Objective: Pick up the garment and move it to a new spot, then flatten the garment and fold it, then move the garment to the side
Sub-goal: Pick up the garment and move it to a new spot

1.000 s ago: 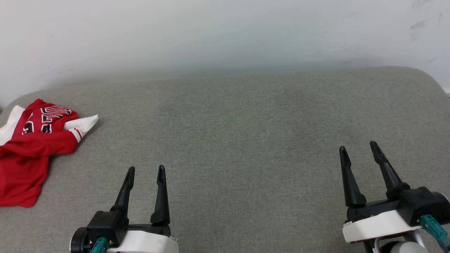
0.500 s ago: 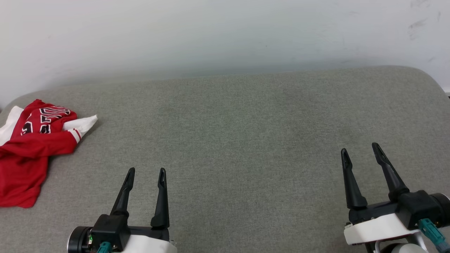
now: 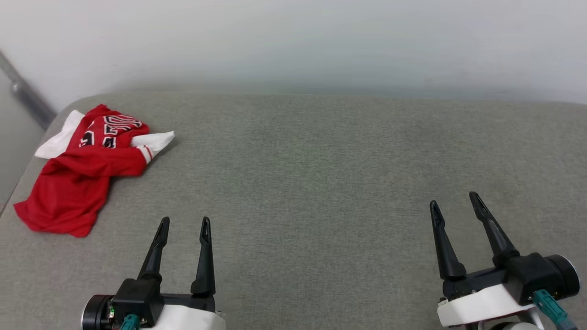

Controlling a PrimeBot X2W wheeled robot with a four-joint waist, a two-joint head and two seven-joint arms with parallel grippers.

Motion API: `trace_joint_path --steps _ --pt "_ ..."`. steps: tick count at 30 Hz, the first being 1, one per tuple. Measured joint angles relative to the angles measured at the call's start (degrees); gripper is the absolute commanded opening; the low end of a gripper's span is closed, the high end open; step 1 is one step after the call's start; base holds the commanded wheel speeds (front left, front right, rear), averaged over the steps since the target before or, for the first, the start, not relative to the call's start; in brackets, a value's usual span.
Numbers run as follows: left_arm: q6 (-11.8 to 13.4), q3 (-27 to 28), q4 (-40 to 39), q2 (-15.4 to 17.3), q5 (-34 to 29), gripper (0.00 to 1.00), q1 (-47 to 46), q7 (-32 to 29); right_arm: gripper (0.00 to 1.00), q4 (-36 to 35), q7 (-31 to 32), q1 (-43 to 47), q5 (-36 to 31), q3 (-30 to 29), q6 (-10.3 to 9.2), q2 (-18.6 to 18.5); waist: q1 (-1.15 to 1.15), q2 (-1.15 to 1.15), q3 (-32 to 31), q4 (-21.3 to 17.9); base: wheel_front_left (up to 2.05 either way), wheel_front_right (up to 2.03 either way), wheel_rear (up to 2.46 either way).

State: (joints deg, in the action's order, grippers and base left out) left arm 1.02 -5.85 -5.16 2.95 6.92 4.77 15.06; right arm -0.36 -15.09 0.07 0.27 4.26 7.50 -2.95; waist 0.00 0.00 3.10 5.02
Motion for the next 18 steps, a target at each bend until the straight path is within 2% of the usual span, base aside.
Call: trace_joint_path --steps 9,18 --pt "1.01 1.77 0.34 -0.02 -0.81 1.0 1.1 0.0 1.0 0.47 0.0 0.75 -0.07 2.35 0.0 0.01 0.0 0.0 -0.24 7.69 0.0 0.0 0.0" --pt "1.01 2.36 0.18 -0.02 -1.05 1.0 2.47 0.0 1.0 1.37 0.0 1.3 0.46 3.76 0.0 0.01 0.0 0.0 -1.12 14.92 0.0 0.0 0.0"
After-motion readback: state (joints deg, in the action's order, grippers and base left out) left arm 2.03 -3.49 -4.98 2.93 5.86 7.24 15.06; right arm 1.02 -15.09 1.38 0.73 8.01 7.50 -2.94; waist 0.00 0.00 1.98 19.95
